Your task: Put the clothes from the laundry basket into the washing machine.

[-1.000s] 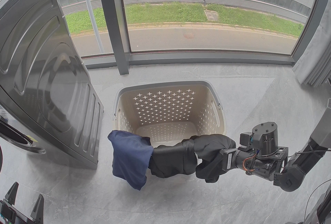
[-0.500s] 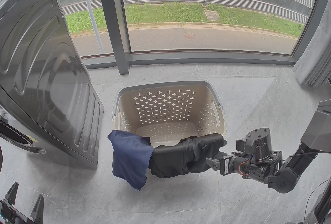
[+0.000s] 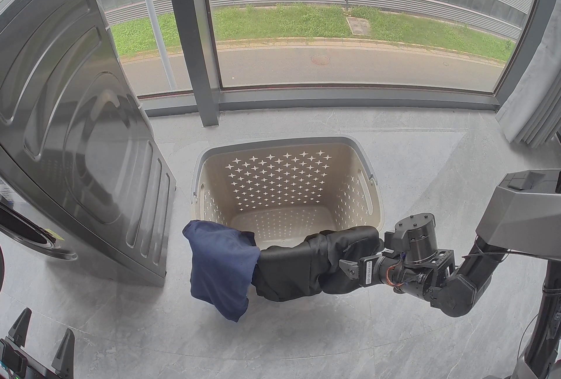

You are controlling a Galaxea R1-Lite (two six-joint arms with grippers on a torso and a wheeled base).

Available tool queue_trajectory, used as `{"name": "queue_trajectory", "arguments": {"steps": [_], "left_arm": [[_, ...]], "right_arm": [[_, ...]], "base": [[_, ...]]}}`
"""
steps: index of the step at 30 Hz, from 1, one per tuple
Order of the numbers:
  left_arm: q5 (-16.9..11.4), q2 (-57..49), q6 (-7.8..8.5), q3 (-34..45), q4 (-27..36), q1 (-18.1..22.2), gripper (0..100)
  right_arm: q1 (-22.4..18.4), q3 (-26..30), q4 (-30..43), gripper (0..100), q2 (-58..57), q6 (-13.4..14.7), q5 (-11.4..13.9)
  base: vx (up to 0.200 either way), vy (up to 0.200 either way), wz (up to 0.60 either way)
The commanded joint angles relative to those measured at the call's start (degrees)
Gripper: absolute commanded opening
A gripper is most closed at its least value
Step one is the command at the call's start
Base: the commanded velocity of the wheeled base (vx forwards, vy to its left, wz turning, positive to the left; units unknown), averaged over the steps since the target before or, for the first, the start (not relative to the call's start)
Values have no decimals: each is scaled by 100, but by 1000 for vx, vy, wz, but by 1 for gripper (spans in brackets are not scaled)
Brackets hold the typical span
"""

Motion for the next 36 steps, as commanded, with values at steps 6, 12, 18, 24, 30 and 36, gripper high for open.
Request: {"name": "queue_trajectory", "arguments": {"steps": [6,12,18,24,30,36], "left_arm": [[2,-60,-2,84,-1,0,100],[2,-60,-2,84,-1,0,100],[2,-60,-2,84,-1,0,100],[2,-60,-2,84,-1,0,100],[2,-60,-2,84,-1,0,100],[2,-60,-2,84,-1,0,100]], "right_arm": [[-26,-374,-37,0,256,-3,12],[44,-294,-125,0,238,6,20],[176,127,-345,0,-219,-3,38],[378,690,-731,0,-1045,-55,82],[475,1041,-951,0,-1801,-82,179],[581,1112,-978,0,-2451,-152,337]], "base": [[0,0,0],[0,0,0],[0,0,0],[0,0,0],[0,0,0],[0,0,0]]}}
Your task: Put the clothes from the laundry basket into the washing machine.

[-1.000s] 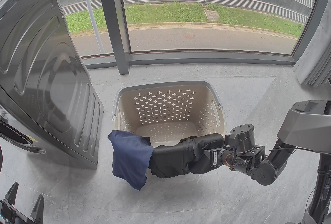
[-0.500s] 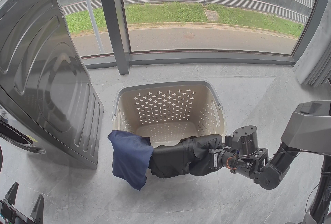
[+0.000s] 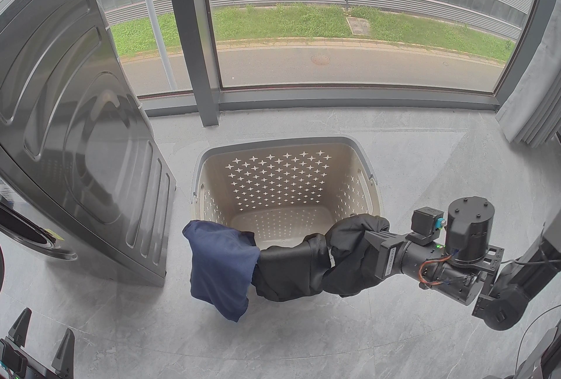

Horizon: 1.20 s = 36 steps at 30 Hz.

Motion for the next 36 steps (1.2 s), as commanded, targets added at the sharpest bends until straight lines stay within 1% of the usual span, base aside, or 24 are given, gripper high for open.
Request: {"name": "queue_trajectory", "arguments": {"steps": [1,3,7,10,14,18,32,36], "left_arm": [[2,-57,-2,84,-1,0,100],[2,-57,-2,84,-1,0,100],[-7,-57,25,84,-1,0,100],[-7,-57,34,84,-1,0,100],[-7,-57,42,84,-1,0,100],[-7,-57,42,84,-1,0,100],[-7,-57,42,84,-1,0,100],[-7,-57,34,84,-1,0,100]], "right_arm": [[98,100,-30,0,-797,-106,122],[115,100,-39,0,-947,-185,148],[133,56,-39,0,-1228,-247,157],[195,30,-39,0,-1412,-423,175],[282,56,-39,0,-1729,-467,350],[291,100,-30,0,-1905,-475,394],[379,170,-74,0,-1887,-458,403],[379,179,-74,0,-1887,-458,403]], "base": [[0,0,0],[0,0,0],[0,0,0],[0,0,0],[0,0,0],[-200,0,0],[-200,0,0],[0,0,0]]}}
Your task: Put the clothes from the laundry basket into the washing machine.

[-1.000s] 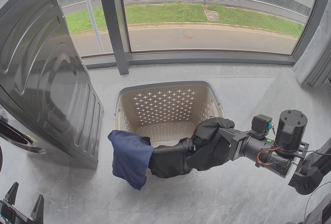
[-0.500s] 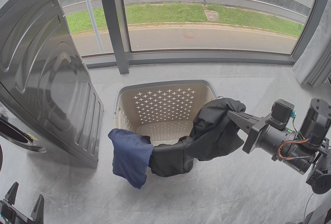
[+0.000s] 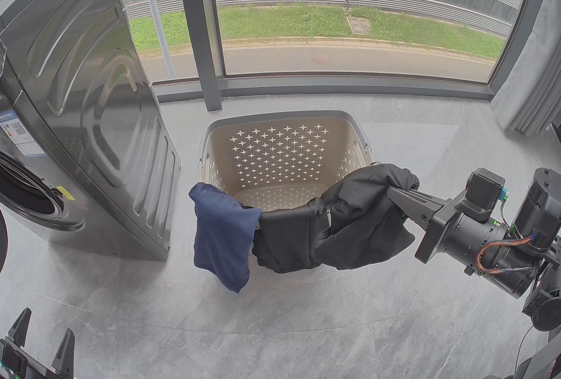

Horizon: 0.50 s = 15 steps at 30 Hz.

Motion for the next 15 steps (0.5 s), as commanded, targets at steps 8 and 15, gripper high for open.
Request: {"name": "queue_trajectory", "arguments": {"steps": [8,15], "left_arm": [[1,-57,-4,84,2,-6,100],[1,-57,-13,84,2,-14,100]], "right_arm": [[16,15,-2,0,-7,35,47],[42,59,-11,0,2,35,56]], "base": [[0,150,0],[0,200,0]]}}
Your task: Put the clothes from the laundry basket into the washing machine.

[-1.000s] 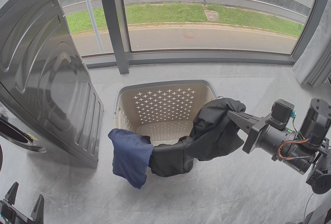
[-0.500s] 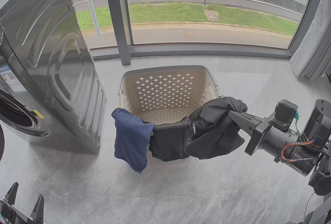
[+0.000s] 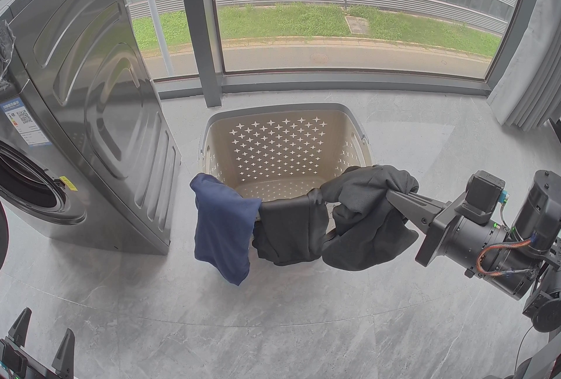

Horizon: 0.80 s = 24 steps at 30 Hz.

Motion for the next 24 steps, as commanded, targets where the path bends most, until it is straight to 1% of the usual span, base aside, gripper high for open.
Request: {"name": "queue_trajectory", "arguments": {"steps": [1,18,24], "left_arm": [[1,-57,-11,84,-1,4,100],[1,-57,-11,84,-1,4,100],[1,-57,-11,84,-1,4,100]], "right_arm": [[23,9,-6,0,17,-3,-1],[128,53,-15,0,35,-3,7],[164,61,-173,0,53,-3,43]], "base": [[0,200,0],[0,200,0],[0,200,0]]}}
